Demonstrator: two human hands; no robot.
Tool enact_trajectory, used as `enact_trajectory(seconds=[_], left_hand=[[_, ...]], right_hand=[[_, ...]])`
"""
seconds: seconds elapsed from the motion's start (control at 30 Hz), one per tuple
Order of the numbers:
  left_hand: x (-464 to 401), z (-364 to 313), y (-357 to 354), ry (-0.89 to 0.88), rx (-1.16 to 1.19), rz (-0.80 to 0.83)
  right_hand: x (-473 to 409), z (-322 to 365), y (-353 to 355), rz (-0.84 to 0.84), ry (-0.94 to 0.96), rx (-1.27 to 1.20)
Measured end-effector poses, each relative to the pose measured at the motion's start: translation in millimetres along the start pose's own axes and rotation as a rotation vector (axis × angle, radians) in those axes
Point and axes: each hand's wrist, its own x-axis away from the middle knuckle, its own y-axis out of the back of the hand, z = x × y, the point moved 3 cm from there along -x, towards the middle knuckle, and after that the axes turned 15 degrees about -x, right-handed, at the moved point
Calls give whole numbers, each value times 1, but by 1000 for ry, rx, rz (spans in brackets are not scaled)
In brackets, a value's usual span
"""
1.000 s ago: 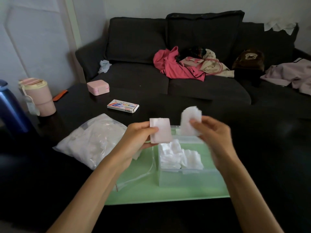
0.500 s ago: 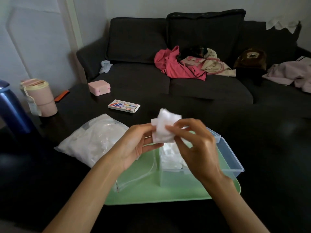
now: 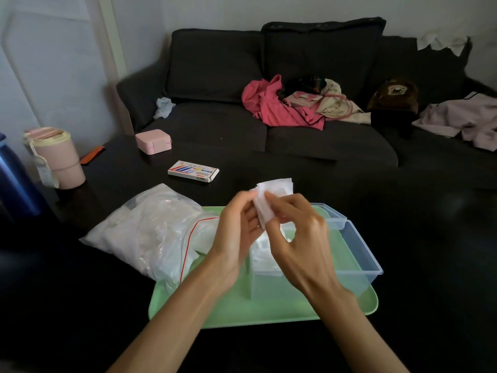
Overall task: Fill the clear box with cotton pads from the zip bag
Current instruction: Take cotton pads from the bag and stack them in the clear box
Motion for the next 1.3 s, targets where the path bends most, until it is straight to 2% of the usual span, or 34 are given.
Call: enact_trajectory(seconds=[0.07,0.13,0.27,0.37,0.47,0.57,0.63,0.7,0.77,0.83,0.9,0.97,1.07,1.17,1.3], left_hand=[[-2,-3,6,-13,-84,-27],[-5,-4,11,-18,-159,-85],[-6,-2,13,29,-217,-80],[-4,-3,9,-8,-339,-12],[-5,-4,5,-79,-512,-10],[-7,-5,-1,-185,-575,8],[-10,-1,-4,-236,-659,26],[-14,8,-3,-309,-925,52],[-19,18,-6,-373,-1302,157],[-28,25,-16,-399,-1617,345],[-37,29,-28,-366,-1820,527],[-44,32,-34,-342,-1993,642],[-49,35,-37,-343,-2145,715],[-48,32,-41,-374,-2195,721],[-47,31,-45,-363,-2234,733]], right_hand=[[0,1,1,62,-70,-161],[-4,-2,6,23,-186,-331],[-11,-17,19,-177,-342,-297],[-14,-30,23,-52,-601,-380],[-15,-34,30,100,-639,-507],[-16,-33,42,95,-624,-485],[-20,-40,59,10,-643,-408],[-27,-51,81,-44,-677,-144],[-30,-59,94,52,-692,150],[-29,-67,94,210,-684,322],[-28,-72,89,311,-677,453],[-29,-76,85,364,-692,501],[-28,-82,76,424,-713,536],[-22,-87,66,499,-707,639],[-17,-88,60,686,-574,880]])
